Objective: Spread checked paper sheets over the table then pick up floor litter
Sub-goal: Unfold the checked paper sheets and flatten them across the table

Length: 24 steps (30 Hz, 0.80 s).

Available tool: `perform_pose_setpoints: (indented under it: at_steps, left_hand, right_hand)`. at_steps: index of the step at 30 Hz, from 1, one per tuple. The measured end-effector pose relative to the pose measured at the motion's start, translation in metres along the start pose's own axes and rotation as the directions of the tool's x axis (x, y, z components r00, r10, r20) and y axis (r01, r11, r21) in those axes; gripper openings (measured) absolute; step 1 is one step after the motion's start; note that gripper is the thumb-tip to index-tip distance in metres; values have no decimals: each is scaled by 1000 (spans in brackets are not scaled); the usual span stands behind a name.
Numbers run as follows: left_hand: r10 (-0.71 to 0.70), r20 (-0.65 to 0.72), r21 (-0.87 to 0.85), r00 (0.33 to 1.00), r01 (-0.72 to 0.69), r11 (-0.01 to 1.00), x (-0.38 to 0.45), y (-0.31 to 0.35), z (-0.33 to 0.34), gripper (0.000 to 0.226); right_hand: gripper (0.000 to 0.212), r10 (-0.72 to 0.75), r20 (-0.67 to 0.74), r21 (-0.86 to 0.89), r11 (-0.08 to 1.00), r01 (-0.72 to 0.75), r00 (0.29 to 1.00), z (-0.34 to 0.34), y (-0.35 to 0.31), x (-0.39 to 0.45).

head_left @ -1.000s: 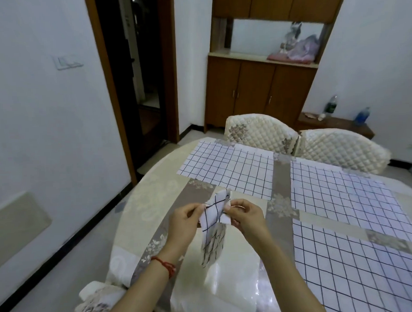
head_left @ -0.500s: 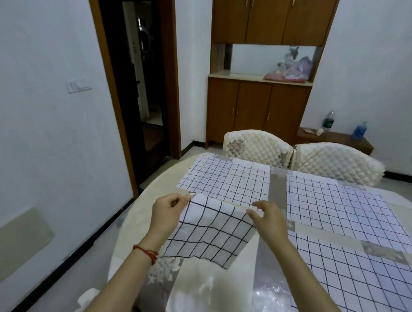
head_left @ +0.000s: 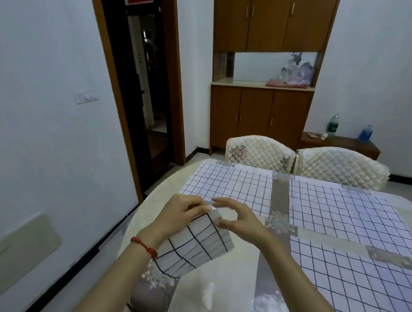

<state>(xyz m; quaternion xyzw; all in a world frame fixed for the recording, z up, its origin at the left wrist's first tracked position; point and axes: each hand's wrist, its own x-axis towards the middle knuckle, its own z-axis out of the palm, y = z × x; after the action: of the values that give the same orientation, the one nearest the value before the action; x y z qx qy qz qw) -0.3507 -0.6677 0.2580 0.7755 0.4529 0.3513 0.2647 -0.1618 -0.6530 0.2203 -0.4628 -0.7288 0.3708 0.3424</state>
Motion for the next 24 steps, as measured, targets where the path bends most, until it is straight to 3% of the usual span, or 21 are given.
perform_pose_setpoints:
  at_steps: [5, 10, 11, 16, 18, 20, 22, 24]
  left_hand:
    - [43, -119, 92, 992, -32, 995, 6, 0, -17, 14]
    - [-10, -408, 29, 913, 24, 999, 7, -8, -43, 21]
    - [-27, -447, 27, 894, 44, 999, 6, -11, -45, 23]
    - [-222, -612, -68, 759, 229, 971, 4, -41, -35, 22]
    - [-370, -604, -148, 706, 357, 922, 4, -54, -25, 15]
    - [-488, -563, -184, 667, 475, 861, 4, -60, -9, 31]
    - [-483, -541, -154, 689, 483, 862, 2, -55, 11, 35]
    - [-449, -496, -191, 744, 411, 892, 0, -40, 33, 18]
  right_hand:
    - [6, 126, 120, 4, 992, -127, 985, 7, 16, 1]
    - [9, 280, 136, 49, 956, -289, 950, -1, 59, -24]
    - [4, 286, 105, 105, 949, -297, 953, -5, 63, -28]
    - [35, 270, -131, 367, 907, -206, 954, -21, 55, -28]
    - [29, 249, -177, 416, 896, -157, 952, -25, 44, -23]
    - [26, 217, -200, 377, 917, -130, 956, -25, 32, -16]
    - [28, 215, -199, 332, 933, -140, 956, -21, 22, -10]
    - [32, 229, -191, 302, 939, -165, 954, -14, 15, -4]
